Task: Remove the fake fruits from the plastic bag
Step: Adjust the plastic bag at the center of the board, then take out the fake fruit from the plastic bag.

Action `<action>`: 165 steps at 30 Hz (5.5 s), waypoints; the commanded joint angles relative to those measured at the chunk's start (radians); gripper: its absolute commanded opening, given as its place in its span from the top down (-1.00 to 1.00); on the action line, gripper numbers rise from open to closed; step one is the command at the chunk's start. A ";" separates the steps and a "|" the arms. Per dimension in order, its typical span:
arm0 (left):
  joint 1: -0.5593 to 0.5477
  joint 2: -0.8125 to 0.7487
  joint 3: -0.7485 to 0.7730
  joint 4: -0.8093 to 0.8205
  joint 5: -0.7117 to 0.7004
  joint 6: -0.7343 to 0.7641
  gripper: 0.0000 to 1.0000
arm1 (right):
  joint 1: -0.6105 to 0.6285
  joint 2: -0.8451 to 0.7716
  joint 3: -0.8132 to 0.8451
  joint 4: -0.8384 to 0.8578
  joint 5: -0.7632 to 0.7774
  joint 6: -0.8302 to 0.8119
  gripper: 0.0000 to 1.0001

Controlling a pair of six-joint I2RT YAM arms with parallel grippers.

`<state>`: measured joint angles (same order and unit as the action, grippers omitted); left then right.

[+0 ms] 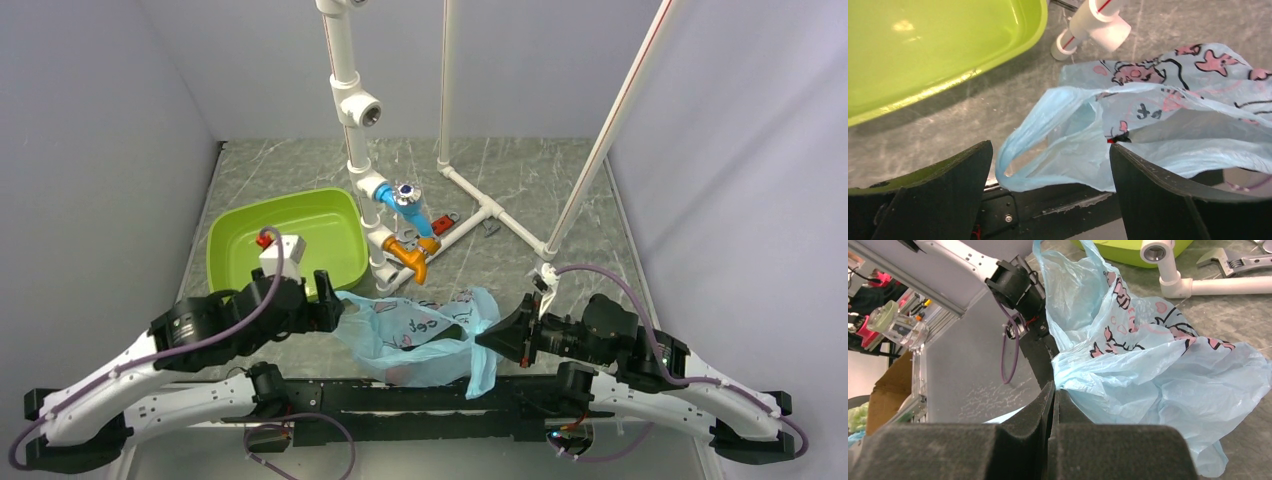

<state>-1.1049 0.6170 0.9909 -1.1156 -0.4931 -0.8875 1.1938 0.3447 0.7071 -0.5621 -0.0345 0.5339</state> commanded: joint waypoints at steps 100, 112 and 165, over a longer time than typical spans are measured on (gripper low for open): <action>0.094 -0.077 -0.216 0.672 0.586 0.059 1.00 | 0.334 0.977 -0.229 0.999 0.519 -0.004 -0.66; 0.093 -0.063 -0.216 0.643 0.597 0.047 1.00 | 0.335 1.289 -0.154 1.164 0.601 -0.010 -0.81; -0.039 -0.202 -0.304 0.577 0.417 0.099 1.00 | 0.331 1.435 -0.100 1.516 0.532 -0.362 -0.96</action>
<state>-1.1347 0.3992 0.6407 -0.5747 -0.0765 -0.8097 1.5257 1.7020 0.5602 0.9321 0.5117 0.2005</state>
